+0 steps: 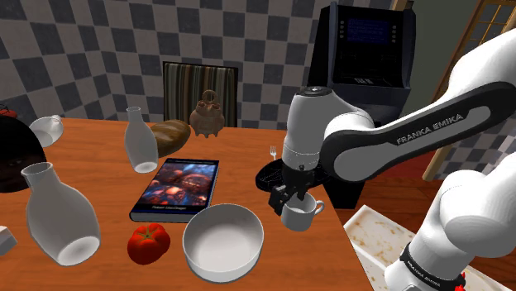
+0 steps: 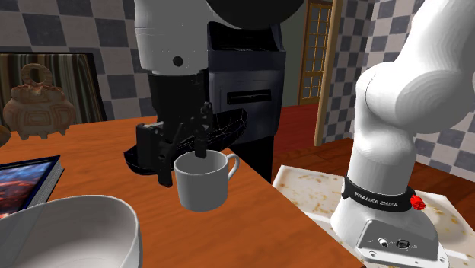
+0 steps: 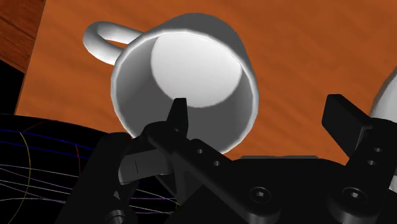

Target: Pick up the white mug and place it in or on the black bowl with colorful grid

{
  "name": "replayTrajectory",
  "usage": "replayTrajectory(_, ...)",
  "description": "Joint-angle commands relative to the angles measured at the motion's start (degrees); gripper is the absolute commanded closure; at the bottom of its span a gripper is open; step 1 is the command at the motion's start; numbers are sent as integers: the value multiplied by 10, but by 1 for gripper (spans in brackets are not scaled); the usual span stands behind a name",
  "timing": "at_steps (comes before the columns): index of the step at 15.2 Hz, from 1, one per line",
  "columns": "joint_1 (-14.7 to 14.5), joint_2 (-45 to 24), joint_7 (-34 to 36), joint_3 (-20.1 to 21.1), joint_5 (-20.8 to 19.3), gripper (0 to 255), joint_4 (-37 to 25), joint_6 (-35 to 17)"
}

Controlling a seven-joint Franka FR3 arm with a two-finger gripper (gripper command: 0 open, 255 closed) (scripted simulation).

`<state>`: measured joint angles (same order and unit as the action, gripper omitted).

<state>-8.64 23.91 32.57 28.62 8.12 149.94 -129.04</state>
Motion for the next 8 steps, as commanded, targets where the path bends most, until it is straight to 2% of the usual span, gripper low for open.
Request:
replayTrajectory(1, 2, -12, 4, 5, -3, 0, 8, -19)
replayTrajectory(5, 9, -37, 11, 14, -11, 0, 22, -57)
replayTrajectory(8, 10, -41, 13, 15, -12, 0, 24, -63)
